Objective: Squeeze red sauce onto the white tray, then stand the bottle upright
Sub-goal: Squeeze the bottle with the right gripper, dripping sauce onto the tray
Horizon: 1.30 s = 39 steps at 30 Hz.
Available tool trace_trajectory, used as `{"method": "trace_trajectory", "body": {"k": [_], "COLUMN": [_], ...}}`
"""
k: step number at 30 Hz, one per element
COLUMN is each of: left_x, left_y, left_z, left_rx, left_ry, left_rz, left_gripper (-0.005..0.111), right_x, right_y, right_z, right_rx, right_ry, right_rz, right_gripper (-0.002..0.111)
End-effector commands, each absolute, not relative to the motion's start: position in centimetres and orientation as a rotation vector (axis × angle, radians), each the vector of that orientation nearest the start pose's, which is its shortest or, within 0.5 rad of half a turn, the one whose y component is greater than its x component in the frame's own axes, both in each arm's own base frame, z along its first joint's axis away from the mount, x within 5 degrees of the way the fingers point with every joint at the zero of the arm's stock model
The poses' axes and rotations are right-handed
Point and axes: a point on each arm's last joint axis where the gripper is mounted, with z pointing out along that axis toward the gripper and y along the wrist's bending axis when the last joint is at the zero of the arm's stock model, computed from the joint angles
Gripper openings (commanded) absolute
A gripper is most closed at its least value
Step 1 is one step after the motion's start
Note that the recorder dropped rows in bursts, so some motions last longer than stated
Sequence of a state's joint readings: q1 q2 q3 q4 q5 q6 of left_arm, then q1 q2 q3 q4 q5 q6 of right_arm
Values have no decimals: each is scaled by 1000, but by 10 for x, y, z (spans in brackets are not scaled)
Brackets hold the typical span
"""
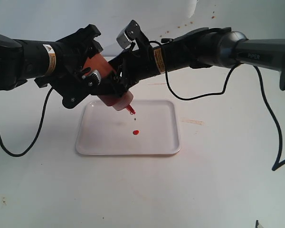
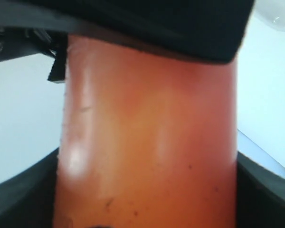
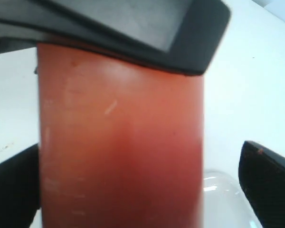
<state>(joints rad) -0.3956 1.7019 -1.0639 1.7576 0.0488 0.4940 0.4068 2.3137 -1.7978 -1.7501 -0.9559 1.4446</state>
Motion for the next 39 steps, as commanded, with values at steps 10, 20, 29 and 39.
{"method": "trace_trajectory", "body": {"k": [10, 20, 29, 39], "left_x": [350, 351, 352, 352], "left_y": [-142, -140, -138, -138], "left_z": [247, 247, 248, 248], "left_rx": [2223, 2238, 2252, 2252], "left_ry": [626, 619, 606, 606], "left_rz": [1103, 1147, 1178, 1177], "left_gripper": [0, 0, 0, 0], "right_x": [429, 415, 417, 416], "right_y": [266, 280, 278, 273], "right_z": [189, 191, 180, 164], "right_rx": [-1257, -1312, -1274, -1317], "right_ry": [1686, 1659, 1716, 1710], "right_rz": [1033, 1136, 1072, 968], "right_gripper": [105, 105, 105, 94]}}
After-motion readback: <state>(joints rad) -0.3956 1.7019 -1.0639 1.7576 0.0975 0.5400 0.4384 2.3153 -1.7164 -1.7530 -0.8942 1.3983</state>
